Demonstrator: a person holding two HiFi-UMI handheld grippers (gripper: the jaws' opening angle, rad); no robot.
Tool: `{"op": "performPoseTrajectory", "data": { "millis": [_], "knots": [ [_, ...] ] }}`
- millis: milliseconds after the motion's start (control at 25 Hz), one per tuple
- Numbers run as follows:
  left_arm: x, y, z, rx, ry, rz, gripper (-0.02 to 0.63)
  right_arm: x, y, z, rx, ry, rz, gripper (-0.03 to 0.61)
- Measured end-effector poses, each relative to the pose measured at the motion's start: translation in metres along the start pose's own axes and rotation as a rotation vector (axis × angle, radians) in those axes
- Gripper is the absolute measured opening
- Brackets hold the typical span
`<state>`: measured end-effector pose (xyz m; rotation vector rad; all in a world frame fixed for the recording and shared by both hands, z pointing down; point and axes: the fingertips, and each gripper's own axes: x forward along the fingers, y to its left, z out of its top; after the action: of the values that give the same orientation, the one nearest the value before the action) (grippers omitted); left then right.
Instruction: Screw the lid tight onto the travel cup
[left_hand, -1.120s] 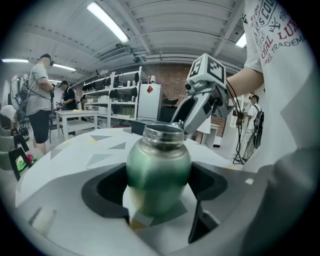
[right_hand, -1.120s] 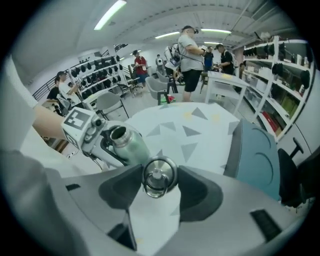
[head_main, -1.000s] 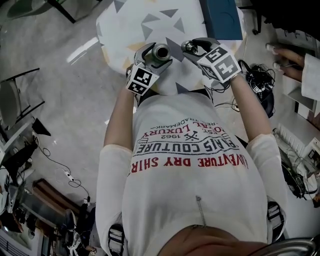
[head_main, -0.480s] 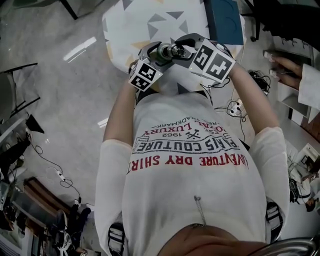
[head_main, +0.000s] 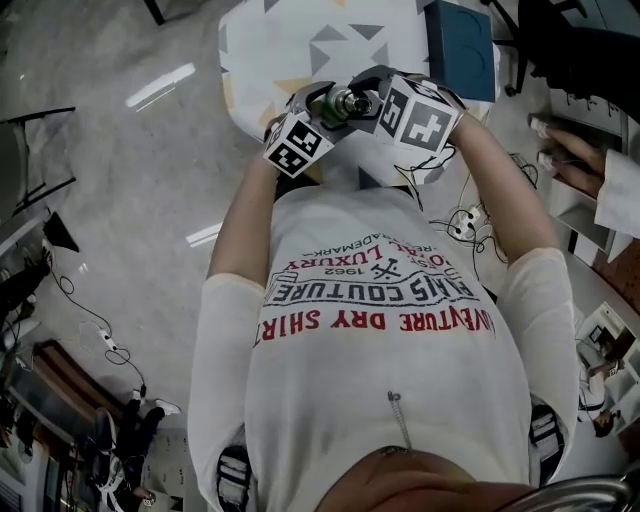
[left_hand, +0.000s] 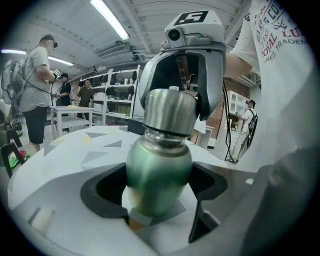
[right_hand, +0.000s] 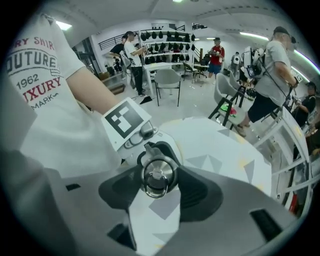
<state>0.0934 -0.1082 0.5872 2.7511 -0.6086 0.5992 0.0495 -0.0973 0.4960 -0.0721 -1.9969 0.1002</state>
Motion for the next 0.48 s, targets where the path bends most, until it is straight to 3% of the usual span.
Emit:
{"op": "performPoseTrajectory", "data": {
  "millis": [200,480],
  "knots": [
    [0.0001,0.0006,0.0007,-0.004,-0.001,0.004,0.383,0.0073,-0.0005,-0.0010,-0.060,0.028,0.005,0.236],
    [-0.0014,0.0004,0.0003,-0.004,-0.006,0.012,0.383,0.0095,-0.0016,-0.0008,0.009,0.061,0.004,0.236]
  ]
}}
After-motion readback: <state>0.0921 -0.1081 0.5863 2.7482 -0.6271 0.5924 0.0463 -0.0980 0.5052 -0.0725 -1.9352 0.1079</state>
